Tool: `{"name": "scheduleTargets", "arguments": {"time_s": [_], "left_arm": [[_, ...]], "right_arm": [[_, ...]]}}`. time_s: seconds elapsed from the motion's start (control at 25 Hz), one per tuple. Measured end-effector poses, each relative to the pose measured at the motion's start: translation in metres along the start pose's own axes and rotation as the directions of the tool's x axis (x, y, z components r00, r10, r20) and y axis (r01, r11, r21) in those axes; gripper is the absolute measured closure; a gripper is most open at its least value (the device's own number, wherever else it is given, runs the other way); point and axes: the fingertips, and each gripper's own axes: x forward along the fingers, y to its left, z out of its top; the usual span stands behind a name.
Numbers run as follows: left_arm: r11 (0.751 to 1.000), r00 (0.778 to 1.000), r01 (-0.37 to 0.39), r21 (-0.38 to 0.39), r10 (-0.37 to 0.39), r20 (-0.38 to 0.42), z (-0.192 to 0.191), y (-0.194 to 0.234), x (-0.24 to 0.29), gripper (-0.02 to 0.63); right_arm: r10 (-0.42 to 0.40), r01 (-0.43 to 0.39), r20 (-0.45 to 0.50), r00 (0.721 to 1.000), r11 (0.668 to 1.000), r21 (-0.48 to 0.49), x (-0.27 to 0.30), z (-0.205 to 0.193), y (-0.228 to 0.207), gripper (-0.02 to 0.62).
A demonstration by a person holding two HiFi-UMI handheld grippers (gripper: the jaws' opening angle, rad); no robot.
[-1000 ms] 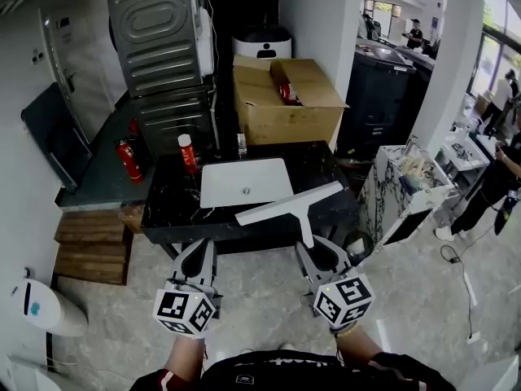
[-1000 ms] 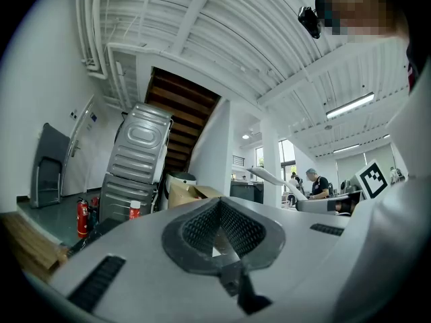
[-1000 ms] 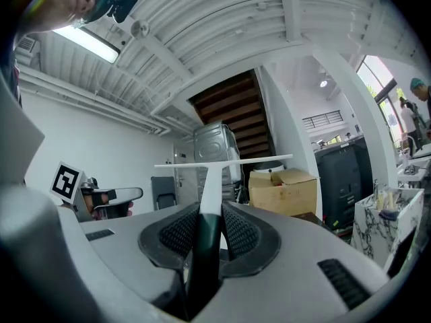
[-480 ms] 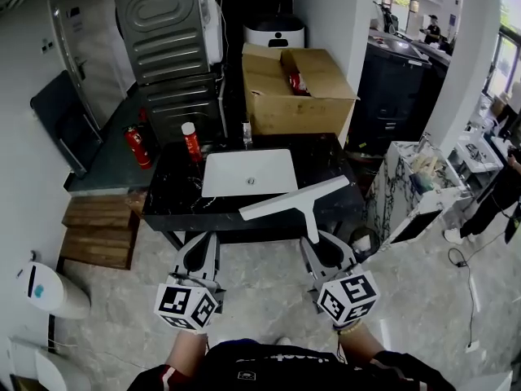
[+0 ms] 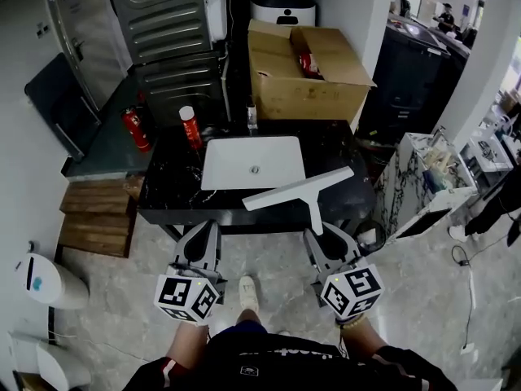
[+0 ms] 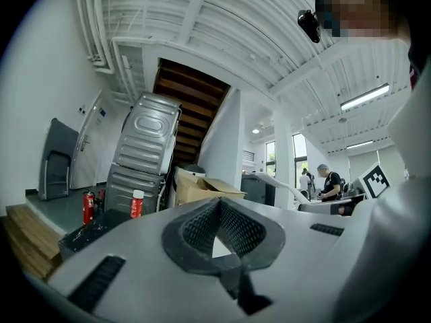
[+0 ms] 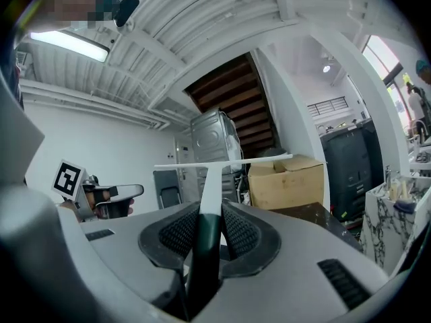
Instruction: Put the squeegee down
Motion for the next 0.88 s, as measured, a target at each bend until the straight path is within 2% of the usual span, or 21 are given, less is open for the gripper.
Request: {"name": "scheduleTargets", "arguments": {"time_s": [0.24,0.56,0.68,0.88], "left_arm": [[0.999,0.999,0.031,-0.032,-0.031,0.010,-0.007,0.067,0.087,0.592],[0.998,0.998,0.059,-0.026,-0.058,0.017,0.015,0.170,0.195,0.592],[0.997,0.997,0.076,-0.019,-0.076,0.023,0.019,0.188,0.223,0.592],[0.996,0.997,0.081,-0.044,-0.081,-0.011,0.003,0.206,0.260,0.592]], "right_arm": [[-0.024,0.024,-0.019,1.000,1.000,-0.008,0.100,0.008,-0.028,0.474],[-0.024,0.024,-0.002,1.000,0.999,-0.036,0.243,0.047,-0.038,0.474],[-0.030,0.029,-0.004,1.000,0.999,-0.037,0.276,0.051,-0.043,0.474],[-0.024,0.022,-0.036,0.999,0.999,-0.032,0.317,0.048,-0.058,0.474]]}}
